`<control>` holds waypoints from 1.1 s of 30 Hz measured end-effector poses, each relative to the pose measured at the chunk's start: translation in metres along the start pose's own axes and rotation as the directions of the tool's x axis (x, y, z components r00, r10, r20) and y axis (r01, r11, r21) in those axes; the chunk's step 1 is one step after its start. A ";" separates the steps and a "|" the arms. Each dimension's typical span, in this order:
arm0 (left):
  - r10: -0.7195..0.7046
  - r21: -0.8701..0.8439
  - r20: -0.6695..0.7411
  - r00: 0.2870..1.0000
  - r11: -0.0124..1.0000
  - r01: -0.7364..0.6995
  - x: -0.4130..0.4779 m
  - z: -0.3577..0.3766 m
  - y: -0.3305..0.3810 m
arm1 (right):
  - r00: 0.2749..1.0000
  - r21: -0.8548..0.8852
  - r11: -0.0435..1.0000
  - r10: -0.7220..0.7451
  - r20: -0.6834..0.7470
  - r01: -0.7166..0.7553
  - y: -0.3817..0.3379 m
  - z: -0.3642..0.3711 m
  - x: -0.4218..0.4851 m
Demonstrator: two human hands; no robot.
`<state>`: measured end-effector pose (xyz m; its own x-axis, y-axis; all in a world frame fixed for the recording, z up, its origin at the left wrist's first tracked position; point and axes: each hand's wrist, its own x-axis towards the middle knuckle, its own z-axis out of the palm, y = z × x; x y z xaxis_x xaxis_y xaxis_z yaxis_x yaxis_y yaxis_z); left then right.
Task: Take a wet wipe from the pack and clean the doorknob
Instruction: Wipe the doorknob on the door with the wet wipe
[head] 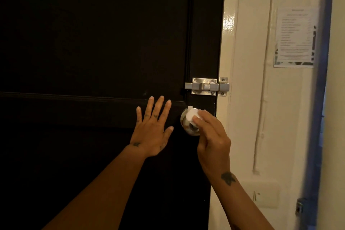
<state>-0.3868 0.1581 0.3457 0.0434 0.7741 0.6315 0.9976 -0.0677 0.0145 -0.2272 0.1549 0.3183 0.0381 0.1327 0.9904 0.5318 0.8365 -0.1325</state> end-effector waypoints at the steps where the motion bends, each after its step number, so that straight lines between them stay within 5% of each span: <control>1: 0.002 -0.001 -0.004 1.000 1.000 -0.002 0.000 0.000 0.000 | 1.000 -0.011 1.000 -0.017 0.003 0.017 0.001 -0.001 0.000; 10: 0.009 -0.007 -0.010 1.000 1.000 -0.009 -0.001 0.001 0.000 | 0.944 -0.226 0.920 -0.291 0.156 0.321 -0.010 0.011 -0.003; 13: 0.009 0.007 -0.007 1.000 1.000 -0.009 -0.001 0.000 0.000 | 0.948 -0.278 0.906 -0.300 0.110 0.319 -0.003 0.010 -0.004; 19: 0.021 0.012 0.024 0.999 1.000 -0.021 -0.002 -0.002 -0.001 | 0.887 -0.239 0.855 -0.428 0.172 0.459 0.005 0.012 -0.017; 25: 0.021 0.003 -0.011 1.000 1.000 -0.021 -0.001 0.000 -0.001 | 0.929 -0.242 0.897 -0.344 0.140 0.369 0.003 0.014 -0.006; 33: 0.024 0.006 -0.006 1.000 1.000 -0.024 -0.003 -0.003 -0.002 | 0.769 -0.209 0.749 -0.559 0.309 0.628 0.014 0.003 -0.021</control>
<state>-0.3888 0.1544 0.3464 0.0667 0.7682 0.6367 0.9966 -0.0825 -0.0049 -0.2234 0.1656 0.2956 -0.5295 -0.2012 0.8241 0.5992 0.5990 0.5312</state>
